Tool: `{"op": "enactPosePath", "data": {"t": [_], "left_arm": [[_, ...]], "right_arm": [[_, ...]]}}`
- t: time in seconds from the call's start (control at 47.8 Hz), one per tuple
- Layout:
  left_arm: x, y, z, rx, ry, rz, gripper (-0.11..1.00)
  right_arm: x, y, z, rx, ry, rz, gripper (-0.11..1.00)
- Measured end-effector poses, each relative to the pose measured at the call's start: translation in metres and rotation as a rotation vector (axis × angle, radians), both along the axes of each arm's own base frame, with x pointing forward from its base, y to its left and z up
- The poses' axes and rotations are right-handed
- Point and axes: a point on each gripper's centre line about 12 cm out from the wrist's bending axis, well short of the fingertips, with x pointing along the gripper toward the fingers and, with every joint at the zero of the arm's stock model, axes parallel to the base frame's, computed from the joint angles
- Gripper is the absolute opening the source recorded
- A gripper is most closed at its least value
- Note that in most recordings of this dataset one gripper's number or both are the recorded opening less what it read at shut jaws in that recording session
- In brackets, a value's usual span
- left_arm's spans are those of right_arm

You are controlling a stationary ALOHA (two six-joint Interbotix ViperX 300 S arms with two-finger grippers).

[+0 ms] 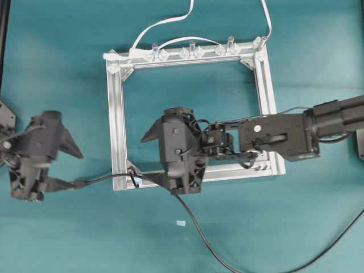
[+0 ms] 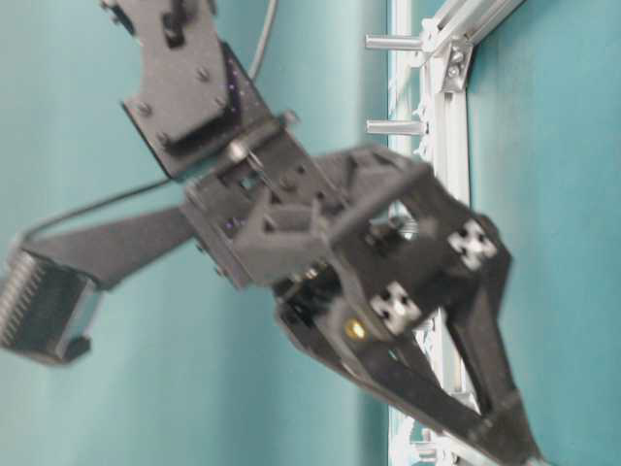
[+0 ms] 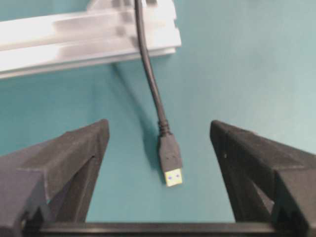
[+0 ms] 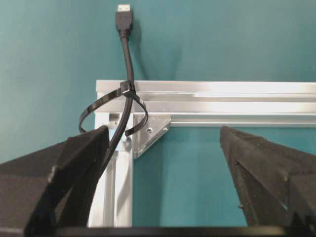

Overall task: Insert the wire through the string loop located on the left side.
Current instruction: 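Open the left gripper and release the cable beside the frame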

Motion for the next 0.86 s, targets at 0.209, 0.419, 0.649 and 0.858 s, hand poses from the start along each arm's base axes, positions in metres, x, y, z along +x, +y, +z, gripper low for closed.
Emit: {"op": "enactPosePath", "data": {"t": [0.209,0.419,0.649,0.858], "left_arm": [[-0.015,0.011,0.013,-0.02,-0.087,0.033,0.82],[-0.025,0.017,0.017,-0.015,-0.137,0.034,0.82],[-0.028,0.022,0.021,0.022,-0.181,0.015,0.82],[-0.03,0.027,0.021,0.031,-0.192,0.027,0.82]], "right_arm": [[-0.012,-0.005,0.003,-0.003,0.004,-0.006,0.91],[-0.021,-0.01,0.009,-0.004,-0.026,-0.019,0.91],[-0.027,-0.017,0.014,-0.007,-0.079,-0.042,0.91],[-0.031,-0.021,0.012,-0.009,-0.082,-0.052,0.91]]}}
